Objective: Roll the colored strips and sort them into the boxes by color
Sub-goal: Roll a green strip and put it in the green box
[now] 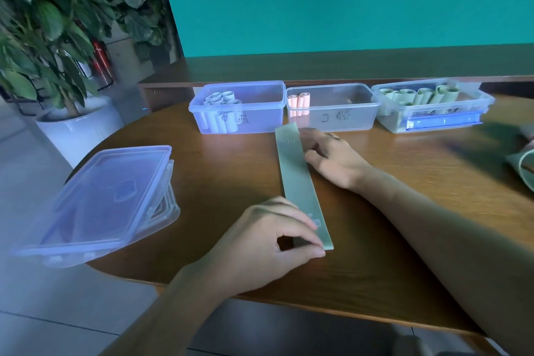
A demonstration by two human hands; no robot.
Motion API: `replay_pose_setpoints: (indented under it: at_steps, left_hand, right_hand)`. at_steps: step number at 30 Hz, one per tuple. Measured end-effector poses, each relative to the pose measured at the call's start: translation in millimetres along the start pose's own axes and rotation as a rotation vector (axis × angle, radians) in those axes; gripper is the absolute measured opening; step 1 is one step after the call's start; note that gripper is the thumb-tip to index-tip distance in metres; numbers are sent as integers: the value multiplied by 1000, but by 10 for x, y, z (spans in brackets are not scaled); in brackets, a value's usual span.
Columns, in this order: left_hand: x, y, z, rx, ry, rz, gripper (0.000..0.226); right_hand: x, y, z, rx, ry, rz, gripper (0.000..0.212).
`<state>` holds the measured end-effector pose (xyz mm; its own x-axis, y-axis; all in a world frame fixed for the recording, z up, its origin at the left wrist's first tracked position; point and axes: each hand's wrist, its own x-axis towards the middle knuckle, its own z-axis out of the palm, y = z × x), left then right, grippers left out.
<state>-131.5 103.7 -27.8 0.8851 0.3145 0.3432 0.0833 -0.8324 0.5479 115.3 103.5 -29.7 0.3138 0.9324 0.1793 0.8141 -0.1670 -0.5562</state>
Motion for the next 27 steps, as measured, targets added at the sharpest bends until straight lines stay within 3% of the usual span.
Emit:
replay_pose_setpoints:
  at_steps: [2,4,7,9,17,23,27]
  left_hand:
    - [-16,4,0,14,21,-21,19]
    - [-16,38,-11,104,54,-109,39]
    - [4,130,-23,260,-54,-364,81]
    - [19,139,9,318,-112,-366,92]
    - [4,153,9,232,-85,-255,80]
    - [-54,208,-4,237,-117,-262,72]
    - [-149,207,9,203,-86,-262,70]
  right_hand:
    - [-62,8,-12,96,60,-4,53]
    - [-160,34,-23,121,91,-9,44]
    - [-343,84,-56,31,32,-41,46]
    - [-465,97,-86,-56,-33,-67,47]
    - [-870,-29,-110,-272,-98,-135,49]
    - [-1035,-119,-102,-220,-84,-131,72]
    - [-1147,-140,-97,-186,-89,-129,71]
